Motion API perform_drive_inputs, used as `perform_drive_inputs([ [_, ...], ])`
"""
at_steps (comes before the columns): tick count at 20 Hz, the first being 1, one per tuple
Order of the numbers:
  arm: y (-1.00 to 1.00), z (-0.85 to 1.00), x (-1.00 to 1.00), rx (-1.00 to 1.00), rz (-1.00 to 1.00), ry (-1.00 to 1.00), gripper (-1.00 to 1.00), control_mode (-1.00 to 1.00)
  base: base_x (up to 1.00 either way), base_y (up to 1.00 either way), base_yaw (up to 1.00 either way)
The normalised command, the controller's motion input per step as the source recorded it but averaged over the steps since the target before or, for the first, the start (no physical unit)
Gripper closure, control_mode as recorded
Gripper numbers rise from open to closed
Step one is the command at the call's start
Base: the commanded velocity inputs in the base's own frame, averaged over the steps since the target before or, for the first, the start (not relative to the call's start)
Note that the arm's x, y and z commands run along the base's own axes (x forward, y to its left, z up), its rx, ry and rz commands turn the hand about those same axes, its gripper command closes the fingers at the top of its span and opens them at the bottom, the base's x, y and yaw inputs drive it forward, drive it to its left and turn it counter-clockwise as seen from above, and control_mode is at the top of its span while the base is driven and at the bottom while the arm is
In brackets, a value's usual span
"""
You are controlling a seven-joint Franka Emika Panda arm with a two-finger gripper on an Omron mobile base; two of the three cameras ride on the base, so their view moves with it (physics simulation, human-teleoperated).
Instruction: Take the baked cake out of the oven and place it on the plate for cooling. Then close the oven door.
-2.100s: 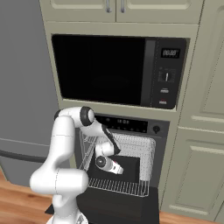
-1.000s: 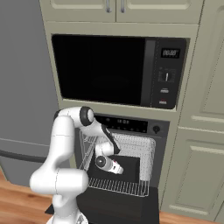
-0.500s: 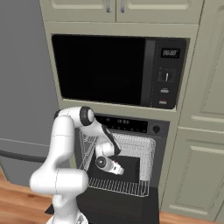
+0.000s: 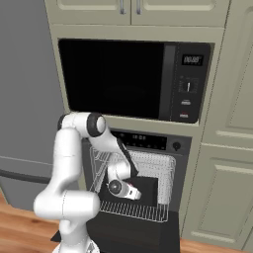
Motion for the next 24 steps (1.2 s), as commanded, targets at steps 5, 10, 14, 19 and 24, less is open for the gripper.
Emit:
perform_drive_inputs([
  [5, 0.01, 1.00, -0.14, 0.00, 0.19, 0.00, 1.00, -1.00, 0.00, 0.00, 0.00],
  [10, -0.11, 0.95, -0.25, 0.01, 0.15, 0.00, 1.00, -1.00, 0.00, 0.00, 0.00],
  [14, -0.27, 1.00, -0.49, 0.00, 0.11, 0.03, 1.00, -1.00, 0.00, 0.00, 0.00],
  [19, -0.35, 0.83, -0.78, 0.00, 0.03, 0.06, 1.00, -1.00, 0.00, 0.00, 0.00],
  [24, -0.37, 0.96, -0.68, 0.00, 0.00, 0.10, 1.00, -1.00, 0.00, 0.00, 0.00],
])
